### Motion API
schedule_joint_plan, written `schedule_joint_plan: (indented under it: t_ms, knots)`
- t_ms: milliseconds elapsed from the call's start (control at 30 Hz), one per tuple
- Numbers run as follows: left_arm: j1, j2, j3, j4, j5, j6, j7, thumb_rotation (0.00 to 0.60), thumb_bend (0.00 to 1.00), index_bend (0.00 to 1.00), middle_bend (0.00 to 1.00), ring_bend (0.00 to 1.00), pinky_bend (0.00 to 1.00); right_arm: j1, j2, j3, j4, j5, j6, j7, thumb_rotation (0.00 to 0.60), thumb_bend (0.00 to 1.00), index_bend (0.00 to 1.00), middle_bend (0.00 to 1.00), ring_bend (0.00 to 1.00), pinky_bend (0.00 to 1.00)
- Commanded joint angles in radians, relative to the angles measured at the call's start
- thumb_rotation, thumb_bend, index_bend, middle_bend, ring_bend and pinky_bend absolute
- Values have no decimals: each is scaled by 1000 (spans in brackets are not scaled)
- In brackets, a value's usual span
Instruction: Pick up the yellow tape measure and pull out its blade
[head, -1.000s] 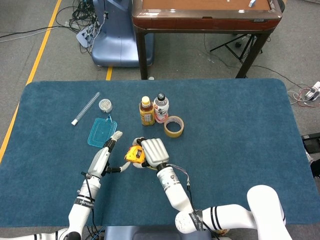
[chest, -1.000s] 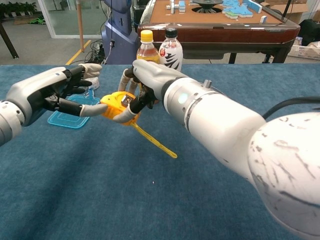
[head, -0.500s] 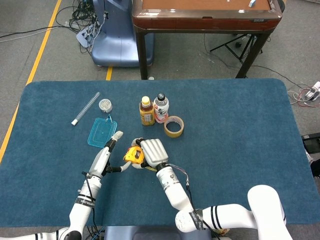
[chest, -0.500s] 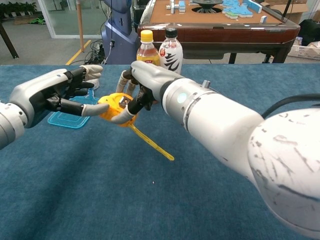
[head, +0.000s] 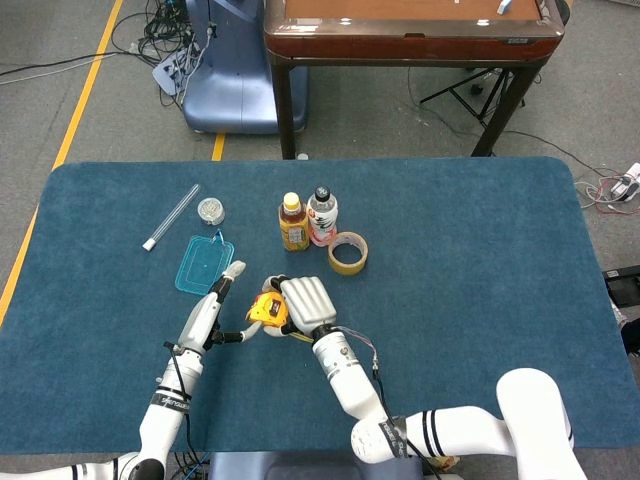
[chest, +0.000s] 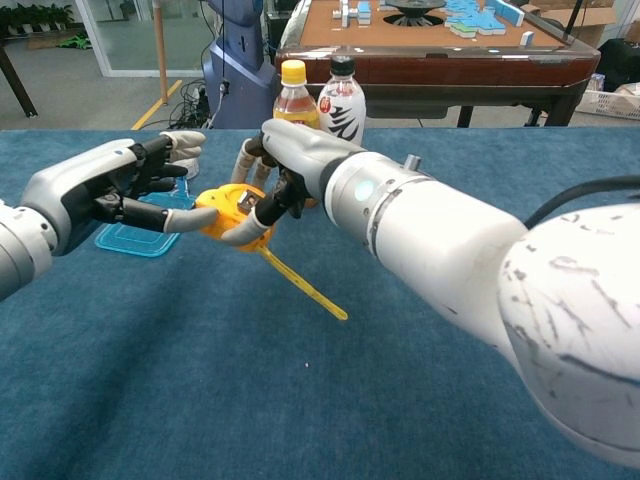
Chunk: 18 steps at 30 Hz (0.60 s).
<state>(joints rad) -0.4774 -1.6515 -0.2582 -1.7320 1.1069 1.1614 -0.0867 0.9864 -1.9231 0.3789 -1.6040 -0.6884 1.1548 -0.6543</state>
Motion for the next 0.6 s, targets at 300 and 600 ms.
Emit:
schedule_joint_plan:
  t_ms: [300,600]
  knots:
    - [-2,-2,-5,5,-19,-4,5,600,231,0,0,0,0,1,6,-4,-1,7,-12,9,600,696,743,733,717,416]
    - [-3,3,-9,9,-30,-4,14,600,231,0,0,0,0,-2,19,-7,2,9,-19,20,600,696,748,736,719,416]
